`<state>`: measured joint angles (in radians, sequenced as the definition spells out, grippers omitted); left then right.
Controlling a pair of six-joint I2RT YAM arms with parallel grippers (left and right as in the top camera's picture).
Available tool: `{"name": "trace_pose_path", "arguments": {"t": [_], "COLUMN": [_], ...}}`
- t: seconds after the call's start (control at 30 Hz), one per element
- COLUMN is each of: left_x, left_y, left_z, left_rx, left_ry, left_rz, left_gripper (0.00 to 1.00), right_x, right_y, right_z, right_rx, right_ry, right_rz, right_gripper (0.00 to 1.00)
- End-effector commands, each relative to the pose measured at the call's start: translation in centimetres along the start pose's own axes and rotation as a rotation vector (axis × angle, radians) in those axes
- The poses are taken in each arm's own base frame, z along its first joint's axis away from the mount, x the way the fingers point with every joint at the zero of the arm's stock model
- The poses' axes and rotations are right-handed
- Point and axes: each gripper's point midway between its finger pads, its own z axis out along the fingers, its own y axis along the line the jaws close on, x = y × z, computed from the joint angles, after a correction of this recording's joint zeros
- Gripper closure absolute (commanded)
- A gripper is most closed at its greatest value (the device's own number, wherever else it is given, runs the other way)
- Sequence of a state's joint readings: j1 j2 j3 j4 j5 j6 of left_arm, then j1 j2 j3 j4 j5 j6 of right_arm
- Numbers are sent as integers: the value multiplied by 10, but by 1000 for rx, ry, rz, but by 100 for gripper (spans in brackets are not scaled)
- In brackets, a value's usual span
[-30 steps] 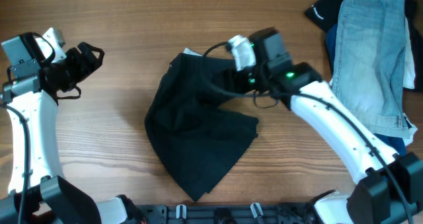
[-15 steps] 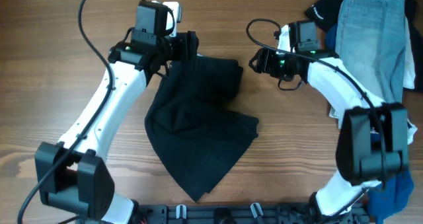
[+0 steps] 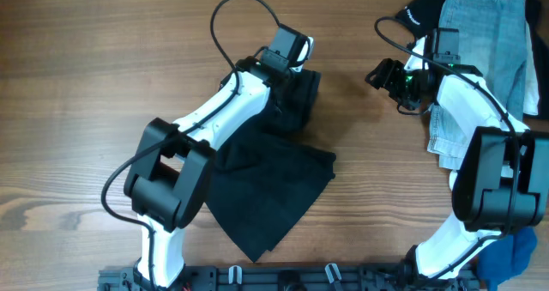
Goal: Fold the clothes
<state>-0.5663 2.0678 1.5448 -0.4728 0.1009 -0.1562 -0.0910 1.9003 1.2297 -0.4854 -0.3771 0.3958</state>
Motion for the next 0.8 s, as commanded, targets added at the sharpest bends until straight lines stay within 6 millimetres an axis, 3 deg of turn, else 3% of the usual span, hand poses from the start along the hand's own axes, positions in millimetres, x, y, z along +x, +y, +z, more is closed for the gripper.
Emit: {"name": "trace_pose_path", "arguments": {"t": [0.0,0.1,0.17,0.27,0.37,0.4,0.47,0.57,0.77], "left_x": [22,26,27,27,26,26,26,25,19], "left_y": [3,11,14,27,26,25,25,24,30], "left_z": [31,37,38,40,40,40,40,39,38], "left_rx": [-68,-107,-123,-197,-196,-195,-194,-194,-230], "left_ry": [65,74,72,59,55,55,54,51,25], "left_rz": [43,9,7,-37,-36,-34,-34,-34,-33], "left_gripper": [19,23,36,48,66,69,66,53,51], "right_x": [-4,-4,-4,-4,-4,-4,-4,-4,-4], "right_y": [4,4,4,5,4,5,5,5,5], "right_z": [-2,-2,-2,-2,-2,-2,-2,-2,-2], "right_rx": [-15,-15,-15,-16,-16,-16,-16,-16,-15], "right_ry": [-6,-8,-8,-7,-7,-7,-7,-7,-8], "right_rz": [-15,-16,-16,-16,-16,-16,-18,-33,-36], "right_gripper": [23,23,23,23,23,23,23,22,22]}}
